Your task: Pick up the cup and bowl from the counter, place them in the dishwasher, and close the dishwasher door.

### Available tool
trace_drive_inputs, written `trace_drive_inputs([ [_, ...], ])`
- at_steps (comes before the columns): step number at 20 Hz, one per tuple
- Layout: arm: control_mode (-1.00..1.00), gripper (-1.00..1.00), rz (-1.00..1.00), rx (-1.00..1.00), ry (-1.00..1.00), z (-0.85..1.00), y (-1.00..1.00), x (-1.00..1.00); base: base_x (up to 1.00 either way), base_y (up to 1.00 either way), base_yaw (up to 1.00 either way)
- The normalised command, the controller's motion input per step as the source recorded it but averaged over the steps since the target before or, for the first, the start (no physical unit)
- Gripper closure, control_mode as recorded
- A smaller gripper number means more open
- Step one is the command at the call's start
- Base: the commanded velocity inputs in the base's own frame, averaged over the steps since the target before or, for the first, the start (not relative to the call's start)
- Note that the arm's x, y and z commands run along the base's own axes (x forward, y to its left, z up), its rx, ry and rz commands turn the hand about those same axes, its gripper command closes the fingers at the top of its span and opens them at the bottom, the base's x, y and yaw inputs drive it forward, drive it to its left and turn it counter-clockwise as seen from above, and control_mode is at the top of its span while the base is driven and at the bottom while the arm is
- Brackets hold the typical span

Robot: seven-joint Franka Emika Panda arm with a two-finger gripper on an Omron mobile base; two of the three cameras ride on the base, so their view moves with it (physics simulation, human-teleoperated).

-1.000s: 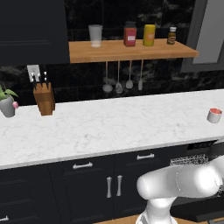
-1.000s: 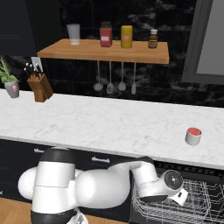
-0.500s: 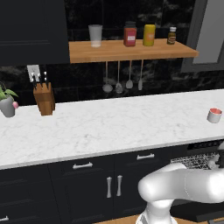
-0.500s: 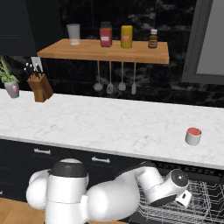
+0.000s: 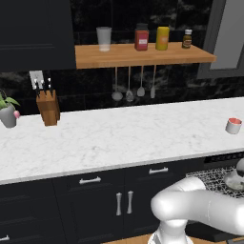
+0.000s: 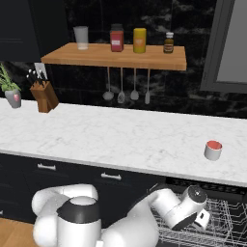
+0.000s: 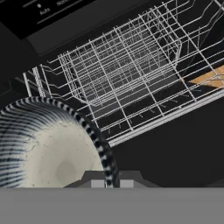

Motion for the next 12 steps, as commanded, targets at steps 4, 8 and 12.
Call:
trace_drive_inputs([
  [4,-1.00,1.00,0.00,0.00,0.05,-0.03,0.03,0.29,0.00,0.00,0.00],
  [8,-1.00,1.00,0.00,0.00,0.03,-0.06,0.08,0.24,0.00,0.00,0.00],
  [12,-1.00,1.00,0.00,0.00,0.02,-0.30,0.12,0.07,0.00,0.00,0.00],
])
